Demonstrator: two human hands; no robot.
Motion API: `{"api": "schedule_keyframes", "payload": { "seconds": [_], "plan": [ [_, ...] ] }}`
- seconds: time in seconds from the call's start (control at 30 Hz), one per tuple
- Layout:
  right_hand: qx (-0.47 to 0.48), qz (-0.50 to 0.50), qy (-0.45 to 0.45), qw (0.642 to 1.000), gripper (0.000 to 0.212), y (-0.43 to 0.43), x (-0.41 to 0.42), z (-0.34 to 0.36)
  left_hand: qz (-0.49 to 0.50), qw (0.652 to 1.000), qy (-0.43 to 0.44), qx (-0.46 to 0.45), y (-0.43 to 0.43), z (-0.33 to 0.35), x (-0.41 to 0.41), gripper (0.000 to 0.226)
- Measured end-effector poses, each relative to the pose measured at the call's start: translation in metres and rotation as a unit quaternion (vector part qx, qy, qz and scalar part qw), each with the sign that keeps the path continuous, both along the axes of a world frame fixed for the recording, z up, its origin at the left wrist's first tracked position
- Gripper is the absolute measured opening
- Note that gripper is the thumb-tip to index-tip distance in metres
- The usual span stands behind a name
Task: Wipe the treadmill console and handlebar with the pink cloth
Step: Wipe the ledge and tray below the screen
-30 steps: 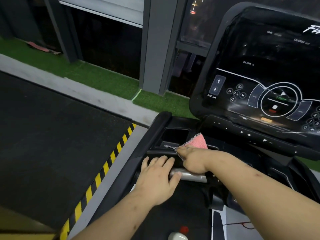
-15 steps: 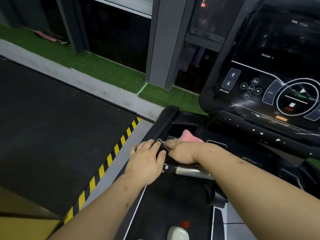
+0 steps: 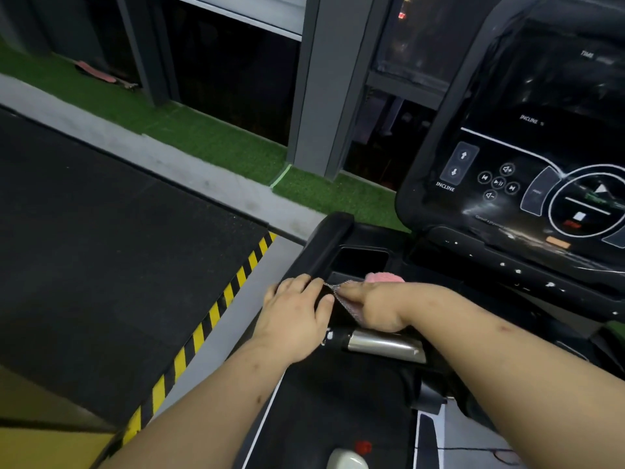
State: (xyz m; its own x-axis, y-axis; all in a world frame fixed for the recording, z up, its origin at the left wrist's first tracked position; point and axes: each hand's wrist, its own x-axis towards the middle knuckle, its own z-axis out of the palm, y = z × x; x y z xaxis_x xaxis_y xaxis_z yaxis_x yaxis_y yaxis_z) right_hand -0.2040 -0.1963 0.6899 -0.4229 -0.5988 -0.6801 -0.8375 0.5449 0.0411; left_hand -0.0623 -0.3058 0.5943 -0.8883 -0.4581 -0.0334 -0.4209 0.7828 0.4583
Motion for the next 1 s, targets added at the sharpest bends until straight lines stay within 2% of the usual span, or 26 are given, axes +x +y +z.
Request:
{"api": "schedule_keyframes", "payload": {
  "seconds": [0.17,0.43,0.6,1.0],
  "plan": [
    [0.035,-0.063,-0.037,0.997,0.075,0.036,-0.024,0.011,-0.014,1.0,-0.004,0.009,0.009,0.005,-0.013,0.057],
    [-0.013,-0.077,0.023,0.997,0.063,0.042,-0.041,0.001,-0.019,0.999,-0.026,0.024,0.008,0.009,-0.026,0.058],
    [-0.015,-0.068,0.052,0.996,0.068,0.032,-0.043,0.001,-0.009,0.997,-0.069,0.024,-0.002,0.008,-0.032,0.062],
    [-0.015,-0.051,0.088,0.995,0.07,0.006,-0.053,-0.006,-0.002,0.994,-0.11,0.003,0.0,0.015,-0.051,0.064]
  ]
}}
